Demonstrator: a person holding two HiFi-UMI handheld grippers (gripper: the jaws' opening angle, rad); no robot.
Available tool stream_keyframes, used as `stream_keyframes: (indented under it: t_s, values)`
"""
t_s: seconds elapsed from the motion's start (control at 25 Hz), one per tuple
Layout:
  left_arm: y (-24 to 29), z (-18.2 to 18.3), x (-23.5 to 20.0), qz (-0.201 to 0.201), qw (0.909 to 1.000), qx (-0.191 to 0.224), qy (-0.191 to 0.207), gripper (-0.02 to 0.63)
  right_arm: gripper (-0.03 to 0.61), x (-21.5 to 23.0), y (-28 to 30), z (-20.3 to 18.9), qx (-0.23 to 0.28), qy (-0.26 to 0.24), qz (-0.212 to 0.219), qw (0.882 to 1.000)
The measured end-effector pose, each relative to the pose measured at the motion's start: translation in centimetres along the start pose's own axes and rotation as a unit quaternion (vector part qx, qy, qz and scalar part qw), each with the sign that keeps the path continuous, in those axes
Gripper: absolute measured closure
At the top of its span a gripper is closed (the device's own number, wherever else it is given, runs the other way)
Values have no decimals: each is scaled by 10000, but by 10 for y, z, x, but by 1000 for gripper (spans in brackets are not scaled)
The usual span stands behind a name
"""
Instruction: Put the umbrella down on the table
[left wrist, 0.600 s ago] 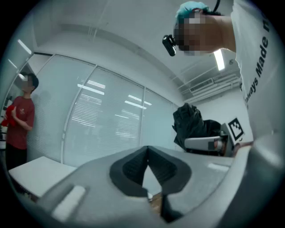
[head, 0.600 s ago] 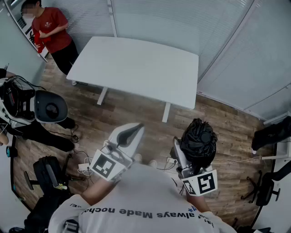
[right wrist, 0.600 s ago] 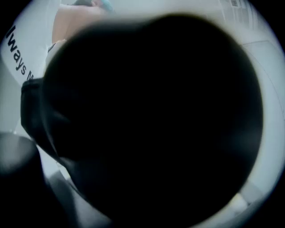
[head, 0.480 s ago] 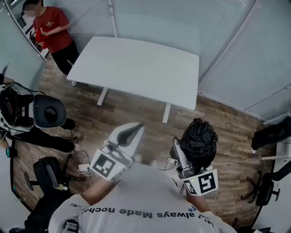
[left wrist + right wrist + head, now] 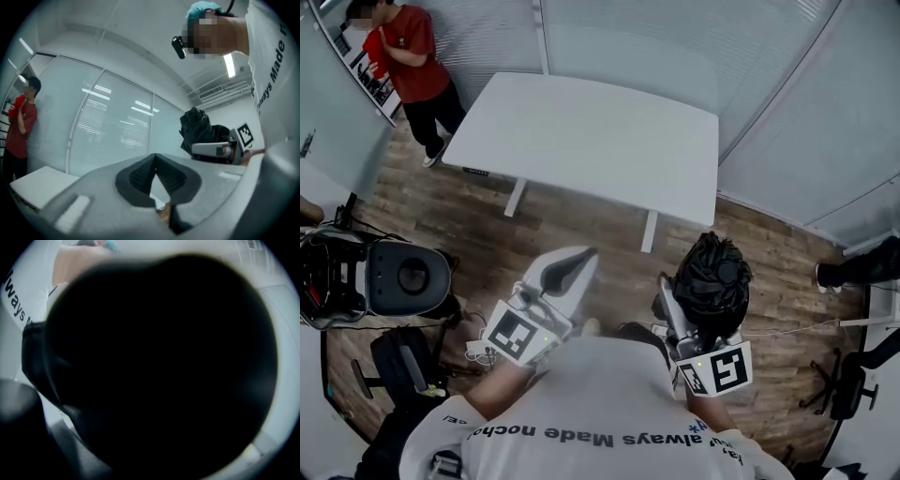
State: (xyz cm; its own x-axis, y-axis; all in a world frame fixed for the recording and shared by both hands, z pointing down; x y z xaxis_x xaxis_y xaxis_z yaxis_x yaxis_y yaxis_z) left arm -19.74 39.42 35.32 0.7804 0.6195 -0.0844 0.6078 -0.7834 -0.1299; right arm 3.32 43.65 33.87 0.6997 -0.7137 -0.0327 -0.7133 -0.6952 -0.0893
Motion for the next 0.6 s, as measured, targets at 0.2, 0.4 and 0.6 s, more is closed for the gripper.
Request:
stream_keyframes:
  t_s: [0.2,0.4,0.6]
  values:
    - [-2,7,-10,-3,10000,26,4,611,336,0,10,3,2,2,-3,10000]
    - [15,2,-21,25,10000,-1,24,611,336,18,22,-3,6,27,14,10000]
    - [47,-6,-23,44,10000,-69,12,611,336,51,26,-9,66,89,20,9999]
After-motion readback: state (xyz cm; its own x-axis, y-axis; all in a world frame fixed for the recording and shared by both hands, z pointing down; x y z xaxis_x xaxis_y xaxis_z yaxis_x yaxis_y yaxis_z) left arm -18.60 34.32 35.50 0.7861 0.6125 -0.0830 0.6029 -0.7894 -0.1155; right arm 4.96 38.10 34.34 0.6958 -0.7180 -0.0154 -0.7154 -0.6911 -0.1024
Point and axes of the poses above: the fingertips, and each gripper's own axes: y forward along the fingers, x to its right, z out of its top, the point moved 9 cm from there along -y, backward along the fingers, and after that the axes turned 13 degrees about z, right-handed, at the moved point
